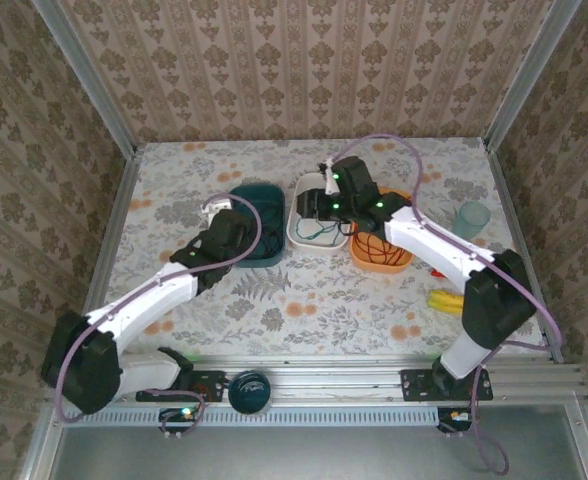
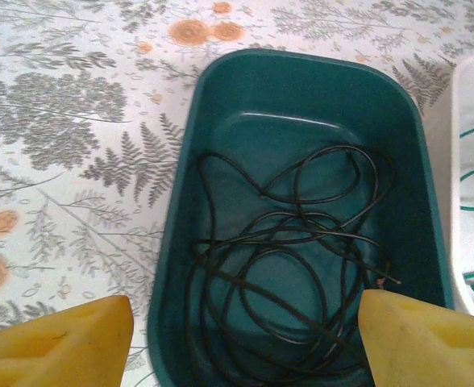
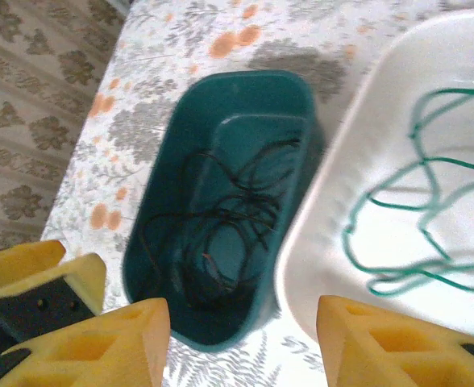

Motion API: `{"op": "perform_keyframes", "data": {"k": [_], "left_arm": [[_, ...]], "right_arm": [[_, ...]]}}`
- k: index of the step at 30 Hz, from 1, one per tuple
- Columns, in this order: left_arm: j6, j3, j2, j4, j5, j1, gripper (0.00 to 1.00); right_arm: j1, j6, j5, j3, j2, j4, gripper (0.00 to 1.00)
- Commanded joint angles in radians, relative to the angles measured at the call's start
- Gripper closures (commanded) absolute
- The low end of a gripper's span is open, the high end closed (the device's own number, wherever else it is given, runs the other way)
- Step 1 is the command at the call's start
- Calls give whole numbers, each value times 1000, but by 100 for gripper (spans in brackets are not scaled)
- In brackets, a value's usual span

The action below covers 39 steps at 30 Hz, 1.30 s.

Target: Untangle the cables

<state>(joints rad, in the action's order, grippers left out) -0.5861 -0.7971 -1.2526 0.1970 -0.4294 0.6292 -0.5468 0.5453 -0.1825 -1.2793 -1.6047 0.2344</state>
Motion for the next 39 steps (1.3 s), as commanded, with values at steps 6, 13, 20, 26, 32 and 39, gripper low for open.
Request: {"op": "perform_keyframes", "data": {"k": [6, 13, 20, 26, 32, 39], "left_arm": [[8, -64, -114, 31, 75, 45, 27], [-24, -83, -204, 53, 28, 55, 55], [46, -238, -406, 42, -23, 36, 95], [47, -406, -614, 50, -17, -23, 100], [61, -492, -659, 56, -25, -16, 74], [193, -449, -476, -65, -90, 40, 15]], "right_arm": [[38, -15, 58, 178, 140, 53, 47], [64, 6, 49, 257, 196, 50, 48], [70, 14, 47, 282, 209, 56, 49], [71, 7, 62, 314, 270, 76, 49], [87, 6, 94, 329, 313, 95, 49], [162, -3, 118, 336, 350, 97, 49]]}}
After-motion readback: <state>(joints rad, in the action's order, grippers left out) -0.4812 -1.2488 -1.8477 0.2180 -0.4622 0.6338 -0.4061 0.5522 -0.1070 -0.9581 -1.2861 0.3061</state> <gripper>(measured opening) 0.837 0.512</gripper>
